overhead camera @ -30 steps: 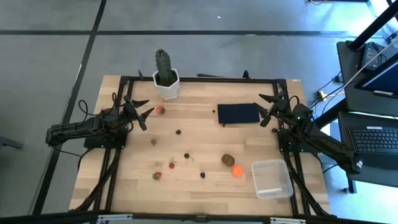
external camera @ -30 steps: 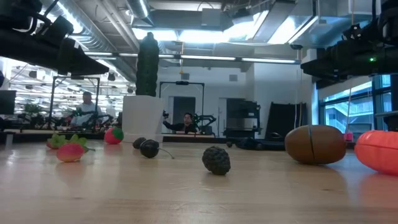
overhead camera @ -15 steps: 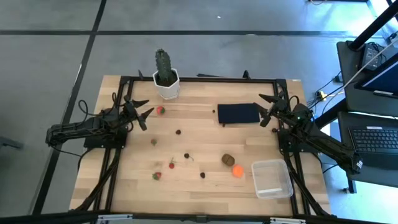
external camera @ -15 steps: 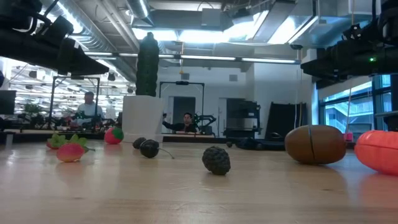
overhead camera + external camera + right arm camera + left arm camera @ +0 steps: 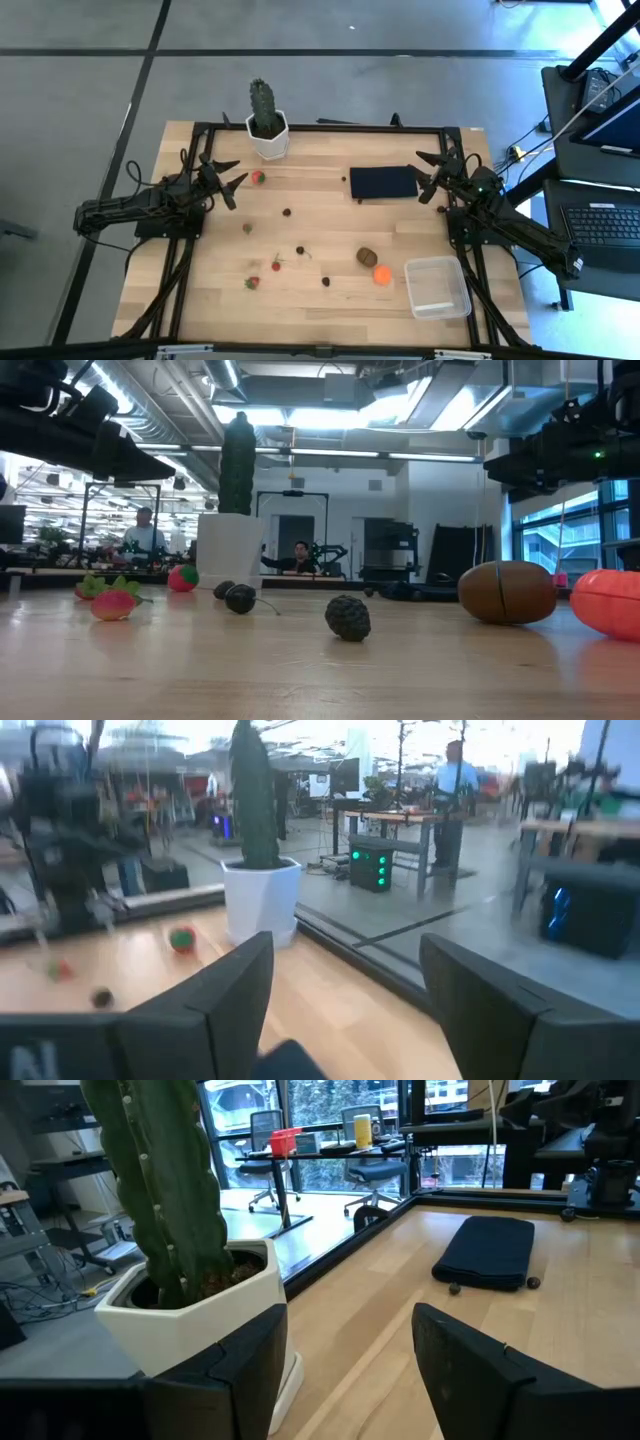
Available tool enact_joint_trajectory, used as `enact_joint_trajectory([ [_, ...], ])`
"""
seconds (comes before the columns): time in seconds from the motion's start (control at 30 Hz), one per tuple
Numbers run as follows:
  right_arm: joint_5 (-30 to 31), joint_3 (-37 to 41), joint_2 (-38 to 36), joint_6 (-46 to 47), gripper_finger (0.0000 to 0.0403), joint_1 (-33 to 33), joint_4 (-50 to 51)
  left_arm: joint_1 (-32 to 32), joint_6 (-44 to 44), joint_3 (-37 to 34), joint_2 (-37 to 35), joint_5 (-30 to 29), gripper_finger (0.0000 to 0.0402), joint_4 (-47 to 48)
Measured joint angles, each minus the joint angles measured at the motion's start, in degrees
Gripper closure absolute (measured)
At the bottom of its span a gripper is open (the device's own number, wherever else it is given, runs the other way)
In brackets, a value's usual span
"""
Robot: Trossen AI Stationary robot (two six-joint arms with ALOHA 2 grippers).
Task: Pick and placing Produce into tupperware
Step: Put the right black cherry into the transparent bin
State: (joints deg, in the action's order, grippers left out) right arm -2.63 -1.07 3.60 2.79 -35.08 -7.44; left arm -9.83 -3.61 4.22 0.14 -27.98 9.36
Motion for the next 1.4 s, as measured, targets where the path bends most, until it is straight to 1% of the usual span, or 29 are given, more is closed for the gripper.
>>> enact_joint_trajectory([
  [0.07,0.02,0.0,0.02,2.74,0.0149,-0.01,-0.01,0.01,0.02,0.01,0.0,-0.01,0.0193,0.01],
  [0.2,0.02,-0.01,0.0,3.12,0.0149,0.01,-0.02,-0.01,0.01,-0.01,0.0,0.01,0.0193,0.01],
  [0.37,-0.01,0.01,0.0,6.93,0.0149,0.03,0.0,0.01,-0.01,-0.01,0.0,-0.01,0.0193,0.01],
  [0.53,0.0,0.0,0.02,6.9,0.0147,0.03,0.02,-0.01,-0.03,-0.01,0.0,-0.01,0.0193,-0.01],
  [0.63,0.0,0.0,0.02,6.14,0.0133,0.03,0.02,0.01,-0.03,0.0,0.0,-0.01,0.0193,-0.02],
  [0.83,0.0,0.0,0.01,6.14,0.0076,0.03,0.0,-0.01,-0.03,0.0,0.0,-0.01,0.0193,-0.02],
  [0.93,-0.02,-0.01,0.0,6.56,0.0056,0.03,0.0,0.0,-0.03,0.0,0.0,-0.01,0.0193,-0.02],
  [1.1,-0.01,-0.02,0.01,11.94,0.0049,0.03,0.02,0.0,-0.03,-0.01,0.0,-0.01,0.0193,-0.02],
  [1.4,-0.26,0.0,0.0,14.04,0.0049,0.05,0.02,-0.01,0.06,-0.01,0.0,-0.01,0.0193,-0.02],
])
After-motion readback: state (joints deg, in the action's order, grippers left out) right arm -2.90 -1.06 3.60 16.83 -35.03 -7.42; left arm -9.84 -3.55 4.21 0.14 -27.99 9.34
